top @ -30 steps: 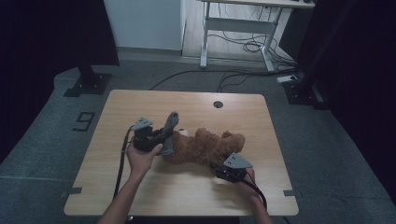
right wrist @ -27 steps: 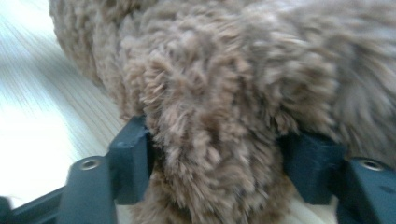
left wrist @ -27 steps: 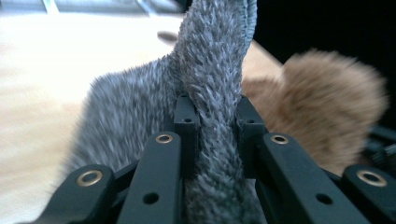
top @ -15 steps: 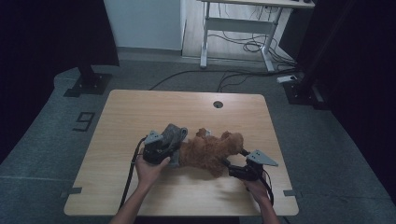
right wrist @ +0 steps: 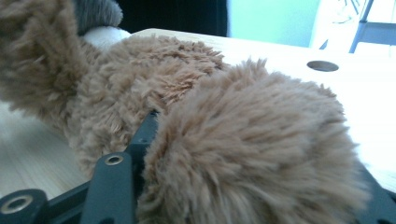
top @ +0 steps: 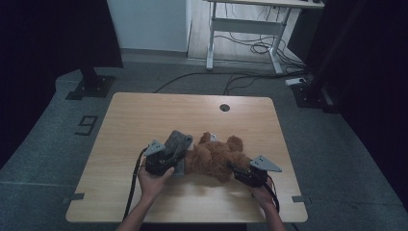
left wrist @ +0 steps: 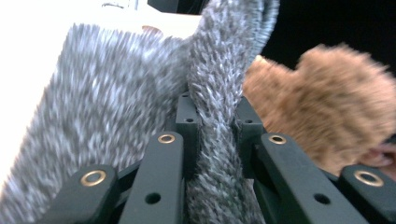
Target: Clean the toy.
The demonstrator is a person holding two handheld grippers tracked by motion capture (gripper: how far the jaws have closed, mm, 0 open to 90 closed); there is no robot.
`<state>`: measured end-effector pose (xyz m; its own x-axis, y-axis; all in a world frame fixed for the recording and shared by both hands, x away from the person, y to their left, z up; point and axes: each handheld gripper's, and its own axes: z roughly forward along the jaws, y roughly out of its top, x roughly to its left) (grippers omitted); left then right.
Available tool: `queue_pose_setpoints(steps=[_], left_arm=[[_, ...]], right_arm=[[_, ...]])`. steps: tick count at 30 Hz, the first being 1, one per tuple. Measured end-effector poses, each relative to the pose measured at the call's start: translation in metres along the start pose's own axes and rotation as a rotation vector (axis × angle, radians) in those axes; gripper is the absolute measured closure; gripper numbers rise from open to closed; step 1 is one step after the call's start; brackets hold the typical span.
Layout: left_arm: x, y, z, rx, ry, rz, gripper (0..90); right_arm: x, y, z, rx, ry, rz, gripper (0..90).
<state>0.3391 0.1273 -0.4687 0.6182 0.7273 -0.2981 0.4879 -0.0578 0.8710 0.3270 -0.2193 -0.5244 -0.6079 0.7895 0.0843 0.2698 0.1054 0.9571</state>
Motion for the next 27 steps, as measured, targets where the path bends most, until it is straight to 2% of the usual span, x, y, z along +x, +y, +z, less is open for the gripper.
queue_pose_setpoints(steps=[3, 6, 9, 11, 13, 16, 18, 21, 23, 27], left_arm=[[-0.014, 0.028, 0.006, -0.008, -0.032, 0.043, 76.6], [-0.027, 0.048, 0.017, -0.001, -0.063, 0.075, 76.4], [-0.044, 0.06, 0.038, 0.05, -0.117, 0.091, 76.1], [-0.06, 0.057, 0.058, 0.112, -0.147, 0.132, 76.1], [-0.072, 0.05, 0.073, 0.165, -0.159, 0.155, 76.0], [-0.083, 0.032, 0.093, 0.233, -0.149, 0.169, 75.9], [-0.084, 0.019, 0.098, 0.23, -0.141, 0.174, 76.0], [-0.08, 0.01, 0.092, 0.204, -0.14, 0.161, 76.5], [-0.076, 0.007, 0.084, 0.188, -0.116, 0.168, 76.9], [-0.066, 0.003, 0.065, 0.156, -0.044, 0.18, 77.0]], right_arm=[[0.0, 0.0, -0.001, -0.007, -0.006, -0.019, 44.9], [0.0, -0.001, -0.002, -0.01, -0.004, -0.038, 44.9], [0.0, -0.002, -0.002, -0.013, -0.003, -0.037, 44.8], [0.0, -0.002, -0.002, -0.013, -0.003, -0.034, 44.8], [-0.001, -0.001, -0.002, -0.012, -0.003, -0.034, 44.8], [-0.001, -0.001, -0.002, -0.009, -0.003, -0.033, 45.3], [-0.001, -0.002, -0.003, -0.002, -0.008, -0.036, 46.0], [-0.005, -0.004, -0.003, 0.016, 0.004, -0.04, 46.6], [-0.008, -0.004, -0.004, 0.019, 0.02, -0.031, 47.3], [-0.01, -0.005, -0.004, 0.02, 0.024, -0.04, 48.4]])
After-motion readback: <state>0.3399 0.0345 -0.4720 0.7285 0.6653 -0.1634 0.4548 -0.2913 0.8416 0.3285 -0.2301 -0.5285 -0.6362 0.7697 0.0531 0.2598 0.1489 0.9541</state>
